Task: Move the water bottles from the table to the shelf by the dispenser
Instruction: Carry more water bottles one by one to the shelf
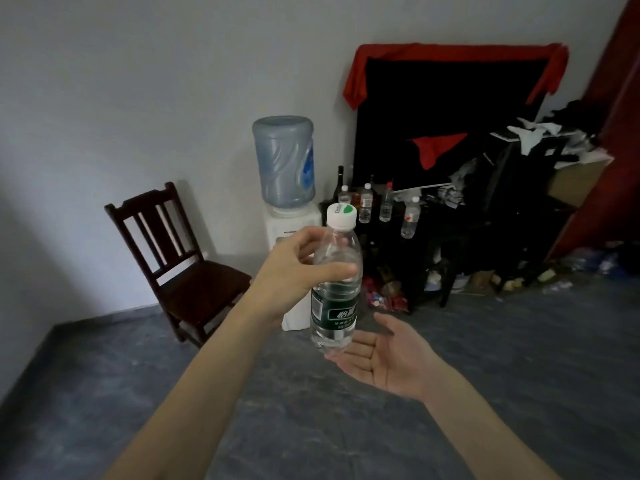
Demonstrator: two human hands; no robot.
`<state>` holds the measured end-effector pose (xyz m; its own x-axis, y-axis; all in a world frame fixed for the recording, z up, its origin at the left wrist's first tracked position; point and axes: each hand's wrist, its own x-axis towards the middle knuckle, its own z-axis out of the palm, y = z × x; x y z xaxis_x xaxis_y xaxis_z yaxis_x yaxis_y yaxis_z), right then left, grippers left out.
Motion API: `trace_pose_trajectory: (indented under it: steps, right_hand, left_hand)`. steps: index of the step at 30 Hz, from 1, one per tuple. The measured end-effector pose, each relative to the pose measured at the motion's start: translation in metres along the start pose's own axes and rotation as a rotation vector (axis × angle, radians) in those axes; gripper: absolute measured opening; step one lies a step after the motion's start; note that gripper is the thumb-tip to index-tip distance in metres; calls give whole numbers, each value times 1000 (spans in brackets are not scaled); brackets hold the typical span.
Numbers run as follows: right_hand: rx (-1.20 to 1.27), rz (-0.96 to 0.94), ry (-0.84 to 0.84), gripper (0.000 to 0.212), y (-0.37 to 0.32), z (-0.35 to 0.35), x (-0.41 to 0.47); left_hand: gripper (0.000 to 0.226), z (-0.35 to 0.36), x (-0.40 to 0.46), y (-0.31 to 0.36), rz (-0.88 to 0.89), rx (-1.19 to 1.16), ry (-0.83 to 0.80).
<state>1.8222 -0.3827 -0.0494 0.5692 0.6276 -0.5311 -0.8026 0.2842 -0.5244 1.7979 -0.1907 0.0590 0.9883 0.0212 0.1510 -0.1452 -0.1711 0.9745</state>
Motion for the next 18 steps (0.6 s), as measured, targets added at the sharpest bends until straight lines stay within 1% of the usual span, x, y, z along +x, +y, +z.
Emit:
trace_pose_trajectory:
  steps: [4, 8, 13, 15, 18]
  right_hand:
    - [9, 2, 2, 70, -44, -27, 5]
    - [-12, 17, -2, 71, -80, -48, 16]
    - [-34, 58, -31, 72, -112, -62, 31]
    - [-19, 59, -48, 73, -124, -64, 39]
    - [-11, 57, -40, 73, -144, -68, 55]
  left_hand:
    - [55, 30, 42, 0, -15, 5, -12]
    - [64, 50, 78, -6, -23, 3, 4]
    - [68, 62, 114, -9, -34, 1, -7]
    - [64, 63, 131, -10, -38, -12, -1]
    - [64, 63, 159, -15, -34, 1, -19]
